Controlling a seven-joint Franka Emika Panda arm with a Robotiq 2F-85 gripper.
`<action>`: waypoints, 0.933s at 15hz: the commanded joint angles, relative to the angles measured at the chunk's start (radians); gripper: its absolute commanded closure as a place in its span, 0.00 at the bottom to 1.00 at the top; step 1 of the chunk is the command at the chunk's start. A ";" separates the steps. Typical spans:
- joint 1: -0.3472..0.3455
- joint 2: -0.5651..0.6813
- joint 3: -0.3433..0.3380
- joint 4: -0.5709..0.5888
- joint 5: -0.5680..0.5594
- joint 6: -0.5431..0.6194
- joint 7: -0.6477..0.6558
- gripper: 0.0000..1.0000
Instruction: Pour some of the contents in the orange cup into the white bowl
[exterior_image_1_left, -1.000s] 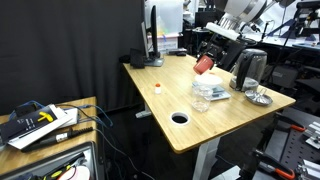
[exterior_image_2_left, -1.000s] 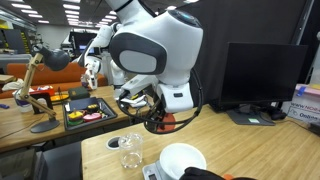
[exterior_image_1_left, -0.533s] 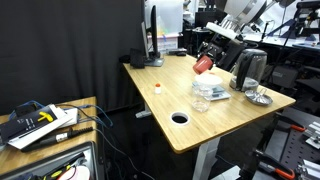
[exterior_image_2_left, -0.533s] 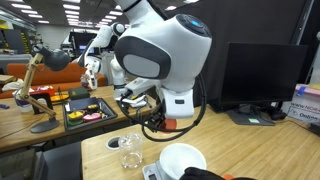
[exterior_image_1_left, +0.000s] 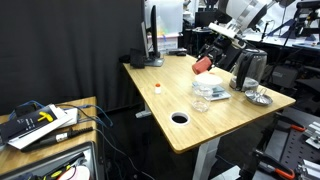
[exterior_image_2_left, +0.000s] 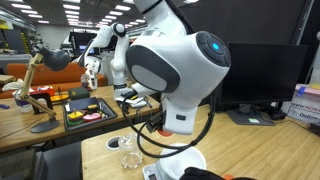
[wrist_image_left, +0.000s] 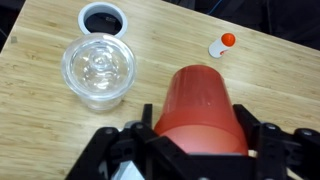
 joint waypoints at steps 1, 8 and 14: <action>-0.024 0.039 -0.011 0.032 0.083 -0.088 -0.013 0.46; -0.042 0.095 -0.032 0.059 0.167 -0.156 -0.017 0.46; -0.022 0.093 -0.040 0.050 0.140 -0.123 0.000 0.21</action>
